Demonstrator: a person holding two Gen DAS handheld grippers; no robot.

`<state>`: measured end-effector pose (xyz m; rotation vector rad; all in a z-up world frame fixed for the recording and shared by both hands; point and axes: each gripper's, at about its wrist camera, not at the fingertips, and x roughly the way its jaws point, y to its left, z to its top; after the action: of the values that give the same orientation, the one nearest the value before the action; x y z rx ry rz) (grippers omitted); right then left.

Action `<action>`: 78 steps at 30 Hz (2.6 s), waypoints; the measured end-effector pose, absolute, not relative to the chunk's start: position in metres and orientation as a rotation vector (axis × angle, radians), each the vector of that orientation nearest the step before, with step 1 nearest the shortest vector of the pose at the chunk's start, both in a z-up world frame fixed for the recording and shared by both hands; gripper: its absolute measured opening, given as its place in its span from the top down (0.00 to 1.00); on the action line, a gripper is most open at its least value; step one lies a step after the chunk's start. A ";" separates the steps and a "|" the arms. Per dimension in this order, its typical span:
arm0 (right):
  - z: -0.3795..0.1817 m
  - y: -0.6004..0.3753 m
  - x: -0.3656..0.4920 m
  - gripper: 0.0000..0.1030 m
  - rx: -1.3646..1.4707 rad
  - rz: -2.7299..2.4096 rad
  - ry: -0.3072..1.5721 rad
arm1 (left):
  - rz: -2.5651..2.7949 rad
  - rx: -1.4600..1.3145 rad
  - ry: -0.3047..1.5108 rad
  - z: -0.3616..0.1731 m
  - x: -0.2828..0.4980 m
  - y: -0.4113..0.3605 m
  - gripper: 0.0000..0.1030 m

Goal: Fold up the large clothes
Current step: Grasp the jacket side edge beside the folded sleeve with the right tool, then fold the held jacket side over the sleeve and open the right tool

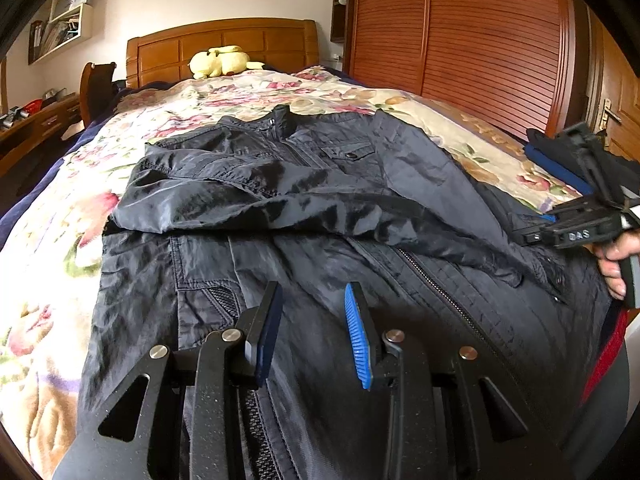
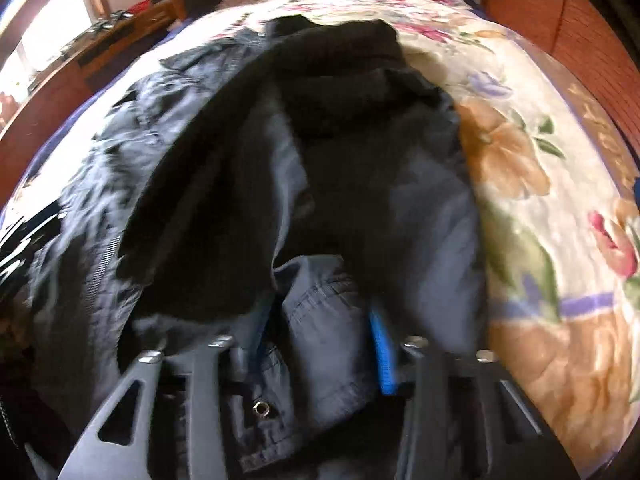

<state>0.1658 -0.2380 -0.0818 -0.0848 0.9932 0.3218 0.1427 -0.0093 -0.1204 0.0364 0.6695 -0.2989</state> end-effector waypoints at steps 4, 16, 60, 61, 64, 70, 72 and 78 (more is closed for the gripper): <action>-0.060 -0.224 0.143 0.88 -0.071 0.404 0.931 | -0.301 0.009 0.662 -0.117 0.135 -0.004 0.68; -0.021 -0.136 0.121 0.89 0.003 0.550 0.833 | -0.261 -0.058 0.604 -0.103 0.119 0.039 0.68; -0.121 -0.176 0.127 0.46 -0.133 0.155 0.868 | -0.377 -0.025 0.652 -0.112 0.122 0.015 0.68; -0.129 -0.179 0.132 0.45 -0.120 0.150 0.876 | -0.383 -0.020 0.659 -0.113 0.123 0.013 0.68; -0.144 -0.189 0.136 0.34 -0.043 0.174 0.808 | -0.391 -0.007 0.676 -0.119 0.124 0.008 0.68; -0.154 -0.186 0.127 0.32 -0.012 0.172 0.710 | -0.398 0.029 0.716 -0.128 0.127 -0.003 0.68; -0.158 -0.187 0.126 0.32 -0.013 0.173 0.697 | -0.394 0.041 0.722 -0.130 0.127 -0.005 0.68; -0.161 -0.188 0.126 0.32 -0.004 0.179 0.678 | -0.372 0.059 0.760 -0.141 0.132 -0.009 0.67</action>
<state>0.1258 -0.1876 -0.1614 -0.0036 0.6778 0.1792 0.1318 -0.0092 -0.1412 0.0591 0.7603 -0.3725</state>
